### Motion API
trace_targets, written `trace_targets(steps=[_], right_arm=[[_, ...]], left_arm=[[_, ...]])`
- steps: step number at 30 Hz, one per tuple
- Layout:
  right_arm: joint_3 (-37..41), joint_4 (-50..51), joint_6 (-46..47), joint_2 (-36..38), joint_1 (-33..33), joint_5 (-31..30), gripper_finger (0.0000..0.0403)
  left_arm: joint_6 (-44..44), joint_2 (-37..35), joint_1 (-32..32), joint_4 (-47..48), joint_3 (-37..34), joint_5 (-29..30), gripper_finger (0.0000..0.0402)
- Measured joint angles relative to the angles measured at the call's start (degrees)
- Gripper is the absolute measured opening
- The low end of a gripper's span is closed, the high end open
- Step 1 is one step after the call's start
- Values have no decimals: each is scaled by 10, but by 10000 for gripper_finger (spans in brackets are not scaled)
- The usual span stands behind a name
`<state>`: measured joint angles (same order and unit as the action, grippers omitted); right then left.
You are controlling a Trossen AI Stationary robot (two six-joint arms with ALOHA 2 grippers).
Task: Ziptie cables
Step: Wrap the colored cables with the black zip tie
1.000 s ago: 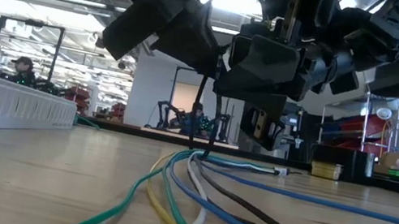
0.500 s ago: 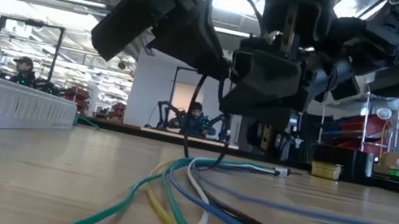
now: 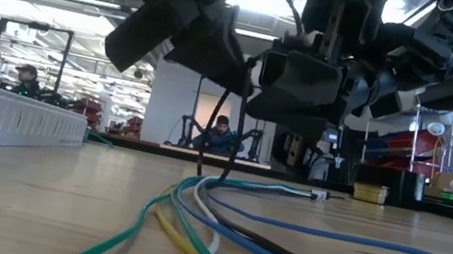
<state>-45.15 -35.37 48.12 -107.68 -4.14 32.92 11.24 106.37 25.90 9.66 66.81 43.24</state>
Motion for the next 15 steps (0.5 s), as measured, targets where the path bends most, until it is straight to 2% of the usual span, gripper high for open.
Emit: trace_targets(steps=[6,12,15], right_arm=[[0,-13,-76,0,-5,-1,1],[0,-14,-94,0,-3,14,8],[0,-14,-97,0,6,62,36]], left_arm=[[-36,0,-12,33,0,0,0],[-38,0,-13,33,0,0,0],[-38,0,-13,33,0,0,0]])
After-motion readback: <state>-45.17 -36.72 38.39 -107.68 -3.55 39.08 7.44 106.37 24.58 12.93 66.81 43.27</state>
